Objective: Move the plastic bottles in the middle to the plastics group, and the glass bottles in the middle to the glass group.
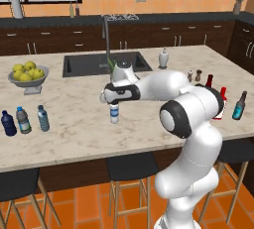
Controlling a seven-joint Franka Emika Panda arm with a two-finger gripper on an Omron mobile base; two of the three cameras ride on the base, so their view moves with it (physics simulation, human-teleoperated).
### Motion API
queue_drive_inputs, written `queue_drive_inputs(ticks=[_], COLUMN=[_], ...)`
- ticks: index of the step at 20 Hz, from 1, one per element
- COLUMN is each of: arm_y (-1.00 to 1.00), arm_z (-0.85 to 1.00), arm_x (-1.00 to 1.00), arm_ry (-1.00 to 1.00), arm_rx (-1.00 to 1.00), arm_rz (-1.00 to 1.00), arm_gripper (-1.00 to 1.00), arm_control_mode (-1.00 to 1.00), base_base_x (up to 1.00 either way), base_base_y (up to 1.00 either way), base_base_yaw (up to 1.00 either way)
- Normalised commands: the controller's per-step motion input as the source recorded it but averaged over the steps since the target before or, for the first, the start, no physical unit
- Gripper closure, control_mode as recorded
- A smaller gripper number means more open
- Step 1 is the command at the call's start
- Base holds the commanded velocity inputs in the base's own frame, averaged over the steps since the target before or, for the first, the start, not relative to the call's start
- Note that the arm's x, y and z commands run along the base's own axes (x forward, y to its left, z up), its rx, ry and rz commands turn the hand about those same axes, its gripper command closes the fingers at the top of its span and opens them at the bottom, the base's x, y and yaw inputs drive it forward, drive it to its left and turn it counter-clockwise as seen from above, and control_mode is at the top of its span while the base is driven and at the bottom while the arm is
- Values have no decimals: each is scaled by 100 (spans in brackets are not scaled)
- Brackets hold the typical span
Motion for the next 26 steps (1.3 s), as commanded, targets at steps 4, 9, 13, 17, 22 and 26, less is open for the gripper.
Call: queue_drive_inputs(ticks=[4,9,13,17,22,26], arm_y=[0,0,0,0,0,0], arm_z=[-9,-17,-18,-14,-11,-5], arm_x=[14,16,10,10,7,4], arm_ry=[0,0,0,0,0,0], arm_rx=[0,0,0,0,0,0], arm_rz=[3,2,3,4,4,3], arm_gripper=[-100,-100,-100,-100,-100,-100], arm_control_mode=[-100,-100,-100,-100,-100,-100], base_base_x=[0,0,0,0,0,0], base_base_y=[0,0,0,0,0,0], base_base_yaw=[0,0,0,0,0,0])
